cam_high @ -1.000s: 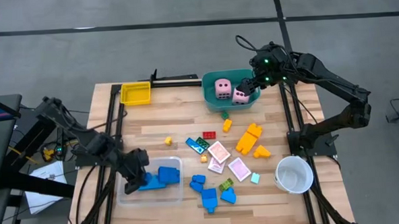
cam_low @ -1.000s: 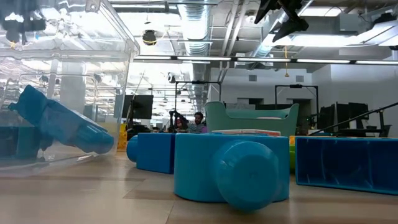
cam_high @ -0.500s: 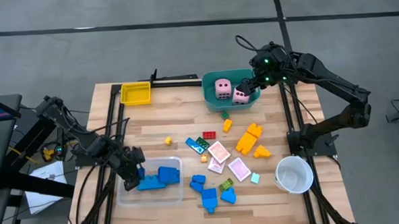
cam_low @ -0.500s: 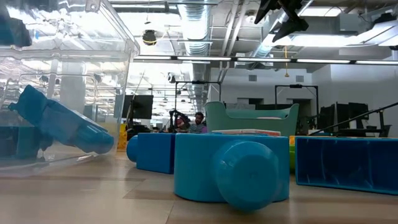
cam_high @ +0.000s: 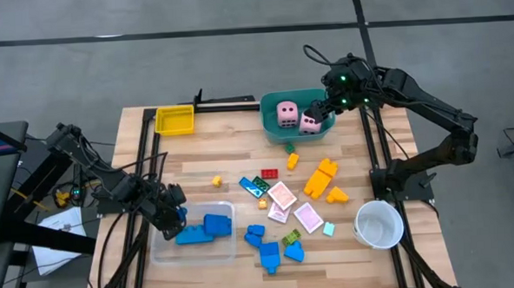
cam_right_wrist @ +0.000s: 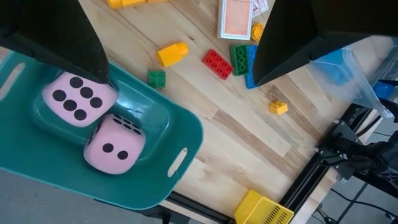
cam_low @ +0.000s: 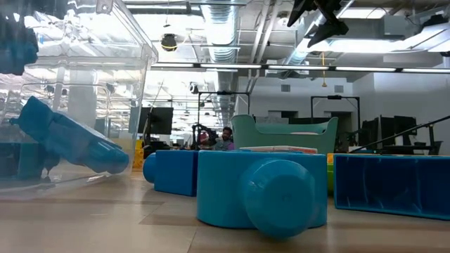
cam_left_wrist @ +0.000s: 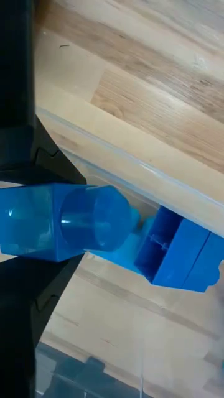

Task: Pick & Place Toys
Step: Put the blue game piece into the transparent bin, then put the yellow game piece into the transparent bin

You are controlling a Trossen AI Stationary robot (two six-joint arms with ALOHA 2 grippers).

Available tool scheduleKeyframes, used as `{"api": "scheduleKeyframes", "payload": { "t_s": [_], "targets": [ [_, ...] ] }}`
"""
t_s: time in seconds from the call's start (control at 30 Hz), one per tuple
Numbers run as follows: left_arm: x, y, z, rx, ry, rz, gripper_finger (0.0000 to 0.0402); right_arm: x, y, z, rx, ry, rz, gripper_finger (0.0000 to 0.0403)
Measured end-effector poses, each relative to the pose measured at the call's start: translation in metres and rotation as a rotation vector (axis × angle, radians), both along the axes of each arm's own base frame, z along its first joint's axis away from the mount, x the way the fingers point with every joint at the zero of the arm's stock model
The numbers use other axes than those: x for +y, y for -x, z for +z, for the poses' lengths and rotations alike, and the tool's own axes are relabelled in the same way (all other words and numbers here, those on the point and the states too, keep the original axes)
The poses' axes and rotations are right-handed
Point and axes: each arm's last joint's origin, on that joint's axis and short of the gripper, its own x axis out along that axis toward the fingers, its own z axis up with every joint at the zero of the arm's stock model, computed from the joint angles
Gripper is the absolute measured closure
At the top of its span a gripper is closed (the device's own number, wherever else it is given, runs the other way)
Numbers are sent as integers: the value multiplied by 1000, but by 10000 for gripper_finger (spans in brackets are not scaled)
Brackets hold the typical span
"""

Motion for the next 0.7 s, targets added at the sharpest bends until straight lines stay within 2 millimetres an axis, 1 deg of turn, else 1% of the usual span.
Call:
{"api": "scheduleKeyframes", "payload": {
  "t_s": [0.2,0.5,0.7],
  "targets": [
    [0,0,0,0,0,0,259,0,0,0,0,0,0,17],
    [0,0,0,-1,0,0,224,0,0,0,0,0,-1,17],
    [0,0,0,0,-1,0,211,0,0,0,0,0,-1,17]
  ]
}}
